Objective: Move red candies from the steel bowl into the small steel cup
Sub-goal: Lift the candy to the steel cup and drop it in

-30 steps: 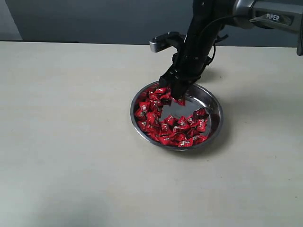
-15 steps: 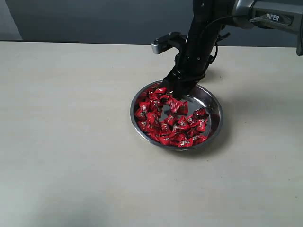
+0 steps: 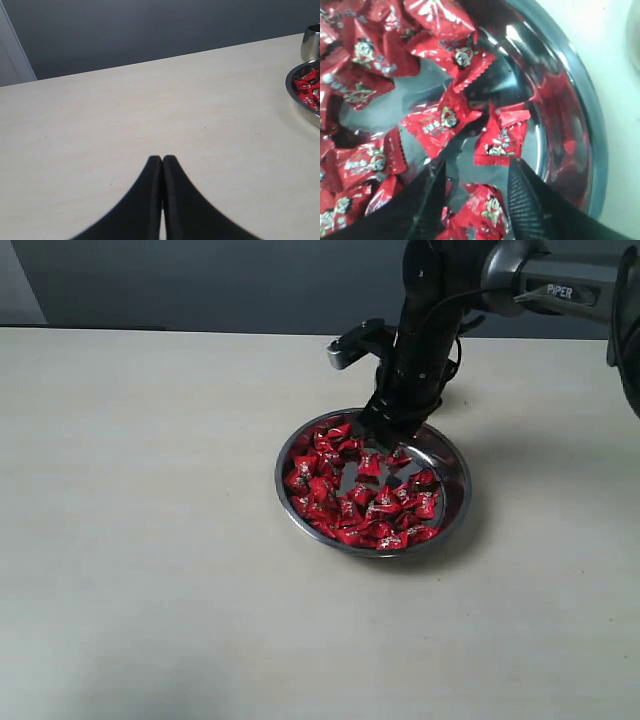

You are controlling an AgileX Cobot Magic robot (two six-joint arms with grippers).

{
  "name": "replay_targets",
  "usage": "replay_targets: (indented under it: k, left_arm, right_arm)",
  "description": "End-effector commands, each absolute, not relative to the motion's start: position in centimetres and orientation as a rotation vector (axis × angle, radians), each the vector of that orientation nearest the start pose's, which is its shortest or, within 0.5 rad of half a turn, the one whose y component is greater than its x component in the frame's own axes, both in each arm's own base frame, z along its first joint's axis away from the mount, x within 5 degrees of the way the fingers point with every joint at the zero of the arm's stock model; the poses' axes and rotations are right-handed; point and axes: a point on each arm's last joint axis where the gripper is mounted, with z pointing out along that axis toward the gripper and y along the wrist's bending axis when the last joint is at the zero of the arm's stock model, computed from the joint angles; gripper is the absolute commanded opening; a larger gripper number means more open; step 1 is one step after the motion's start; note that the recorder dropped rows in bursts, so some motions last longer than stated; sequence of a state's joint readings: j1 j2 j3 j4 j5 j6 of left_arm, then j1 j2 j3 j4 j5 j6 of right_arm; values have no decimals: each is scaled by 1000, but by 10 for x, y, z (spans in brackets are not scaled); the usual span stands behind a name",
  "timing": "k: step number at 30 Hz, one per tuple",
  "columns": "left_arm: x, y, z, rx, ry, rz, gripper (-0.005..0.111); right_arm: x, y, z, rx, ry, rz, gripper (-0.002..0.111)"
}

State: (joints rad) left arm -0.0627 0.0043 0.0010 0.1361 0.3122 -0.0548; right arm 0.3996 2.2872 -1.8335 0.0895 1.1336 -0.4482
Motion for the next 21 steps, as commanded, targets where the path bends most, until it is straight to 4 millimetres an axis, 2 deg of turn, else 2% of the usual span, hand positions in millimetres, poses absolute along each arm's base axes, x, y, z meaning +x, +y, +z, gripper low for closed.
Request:
replay_targets:
  k: [1,7,15,21]
  left_arm:
    - [54,0,186,98,1787,34,0]
    - [54,0,186,98,1787,34,0]
    - [54,0,186,98,1787,34,0]
    - [54,0,186,98,1787,34,0]
  right_arm:
    - [430,187,135,-1188,2799,106,40]
    - [434,188,123,-1140,2801,105,39]
    - [432,188,122,-1127,2826,105,-1]
    - [433,188,130,-1105,2815,108,-1]
